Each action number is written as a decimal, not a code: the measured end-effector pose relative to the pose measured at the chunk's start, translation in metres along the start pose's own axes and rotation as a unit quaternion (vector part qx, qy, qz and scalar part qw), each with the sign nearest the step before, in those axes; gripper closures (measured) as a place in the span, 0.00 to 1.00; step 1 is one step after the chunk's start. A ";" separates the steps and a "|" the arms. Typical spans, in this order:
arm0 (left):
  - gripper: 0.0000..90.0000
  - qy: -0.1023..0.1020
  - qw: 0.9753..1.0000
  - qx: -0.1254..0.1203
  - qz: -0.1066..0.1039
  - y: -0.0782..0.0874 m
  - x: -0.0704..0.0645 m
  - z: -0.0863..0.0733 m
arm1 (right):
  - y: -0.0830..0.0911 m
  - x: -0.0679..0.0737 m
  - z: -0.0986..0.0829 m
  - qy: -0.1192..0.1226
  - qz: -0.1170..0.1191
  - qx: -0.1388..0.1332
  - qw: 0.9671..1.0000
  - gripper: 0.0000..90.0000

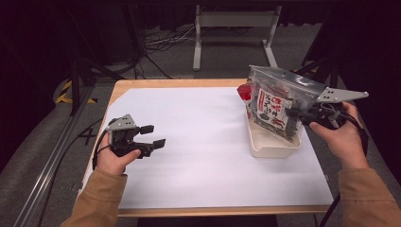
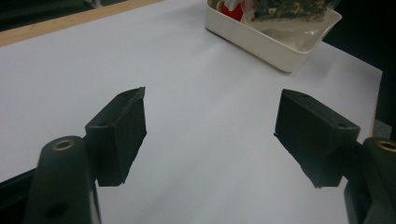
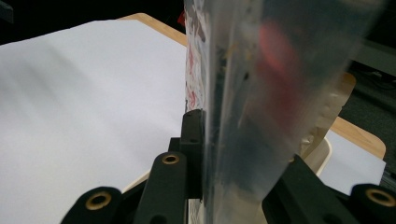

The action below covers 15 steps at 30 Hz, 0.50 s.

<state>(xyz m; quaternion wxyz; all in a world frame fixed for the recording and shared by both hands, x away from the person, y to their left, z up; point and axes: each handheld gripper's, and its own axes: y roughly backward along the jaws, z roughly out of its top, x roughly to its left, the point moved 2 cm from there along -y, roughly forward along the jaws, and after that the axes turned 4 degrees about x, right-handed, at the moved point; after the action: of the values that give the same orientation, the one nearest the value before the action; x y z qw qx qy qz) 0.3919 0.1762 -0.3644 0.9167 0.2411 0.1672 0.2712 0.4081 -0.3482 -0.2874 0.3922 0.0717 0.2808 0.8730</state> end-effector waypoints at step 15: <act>0.27 0.004 1.000 0.004 -0.002 -0.002 0.000 -0.001 | -0.021 0.001 -0.025 -0.018 0.005 0.002 1.000 0.85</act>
<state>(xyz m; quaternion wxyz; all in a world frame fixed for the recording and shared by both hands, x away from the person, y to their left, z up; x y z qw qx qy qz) 0.3924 0.1753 -0.3658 0.9157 0.2433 0.1725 0.2693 0.4121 -0.3471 -0.3197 0.3931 0.0898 0.2752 0.8727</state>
